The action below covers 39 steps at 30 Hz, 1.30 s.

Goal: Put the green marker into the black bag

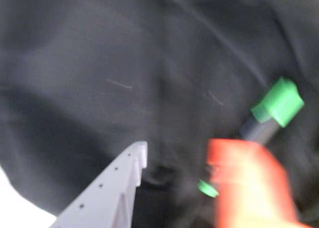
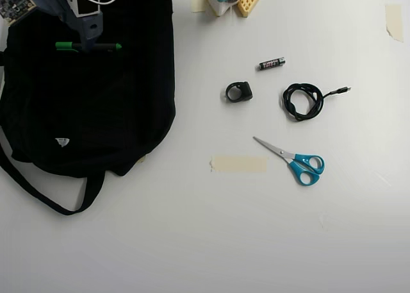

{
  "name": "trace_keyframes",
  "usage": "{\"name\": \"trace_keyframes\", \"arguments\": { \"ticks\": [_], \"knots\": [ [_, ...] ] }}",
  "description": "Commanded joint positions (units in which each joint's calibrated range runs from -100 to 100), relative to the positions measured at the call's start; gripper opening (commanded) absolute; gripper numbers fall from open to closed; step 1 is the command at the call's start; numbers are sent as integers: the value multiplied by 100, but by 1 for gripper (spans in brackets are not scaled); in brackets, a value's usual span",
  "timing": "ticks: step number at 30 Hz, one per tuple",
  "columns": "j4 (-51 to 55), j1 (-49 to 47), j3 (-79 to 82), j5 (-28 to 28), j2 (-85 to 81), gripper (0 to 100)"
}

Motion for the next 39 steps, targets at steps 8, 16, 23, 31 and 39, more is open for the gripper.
{"name": "trace_keyframes", "arguments": {
  "ticks": [8, 16, 23, 31, 39],
  "knots": [
    [69, -2644, 215, -681, -2246, 2],
    [69, -2921, 2074, -676, -3283, 2],
    [26, -3280, 3952, -702, -4802, 3],
    [-1620, -3303, 7357, -702, -7134, 3],
    [-4040, -3317, 10197, -692, -8329, 3]
  ]
}}
